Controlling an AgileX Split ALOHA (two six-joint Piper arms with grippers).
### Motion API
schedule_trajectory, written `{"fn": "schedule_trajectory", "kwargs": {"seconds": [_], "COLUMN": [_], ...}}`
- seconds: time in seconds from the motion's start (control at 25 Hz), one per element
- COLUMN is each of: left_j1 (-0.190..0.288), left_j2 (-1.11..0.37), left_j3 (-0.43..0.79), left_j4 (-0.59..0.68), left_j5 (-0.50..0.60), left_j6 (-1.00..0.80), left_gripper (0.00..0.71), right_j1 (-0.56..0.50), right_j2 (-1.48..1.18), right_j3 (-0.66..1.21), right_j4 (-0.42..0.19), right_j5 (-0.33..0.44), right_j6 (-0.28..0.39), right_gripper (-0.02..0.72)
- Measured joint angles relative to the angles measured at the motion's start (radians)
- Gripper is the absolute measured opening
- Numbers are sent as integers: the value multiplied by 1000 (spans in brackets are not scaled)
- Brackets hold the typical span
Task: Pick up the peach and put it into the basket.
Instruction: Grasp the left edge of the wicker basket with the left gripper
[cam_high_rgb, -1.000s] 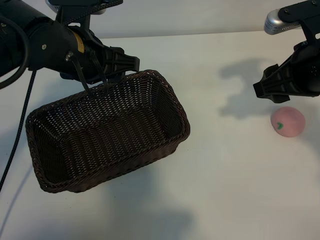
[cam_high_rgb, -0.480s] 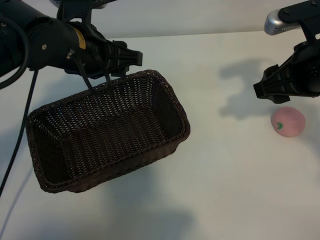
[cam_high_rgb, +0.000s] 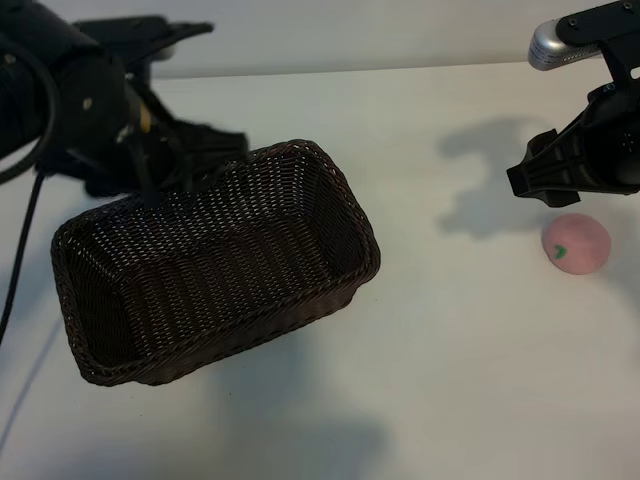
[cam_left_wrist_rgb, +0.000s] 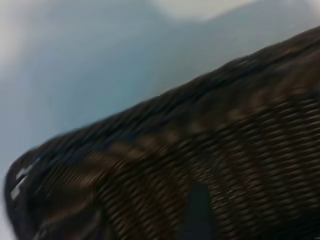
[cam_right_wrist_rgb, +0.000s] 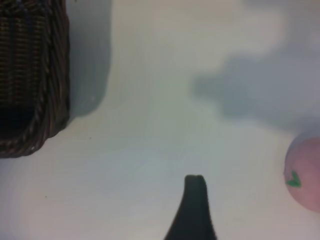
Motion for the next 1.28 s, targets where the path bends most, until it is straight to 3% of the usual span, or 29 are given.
{"fn": "schedule_trajectory", "kwargs": {"seconds": [0.28, 0.48, 0.72, 1.0, 1.28], "left_j1": [1, 40, 110, 119, 179], "left_j2": [-163, -261, -281, -281, -280], "left_j3": [244, 339, 403, 414, 511], "left_j4": [15, 38, 35, 72, 76], "left_j5": [-61, -29, -28, -36, -123], "left_j6": [-148, -207, -255, -326, -348], "left_gripper": [592, 592, 592, 592, 592], "right_j1": [0, 0, 0, 0, 0], "right_j2": [0, 0, 0, 0, 0], "right_j3": [0, 0, 0, 0, 0], "right_j4": [1, 2, 3, 5, 5], "right_j5": [0, 10, 29, 38, 49], "right_j6": [0, 0, 0, 0, 0], "right_gripper": [584, 584, 584, 584, 584]}}
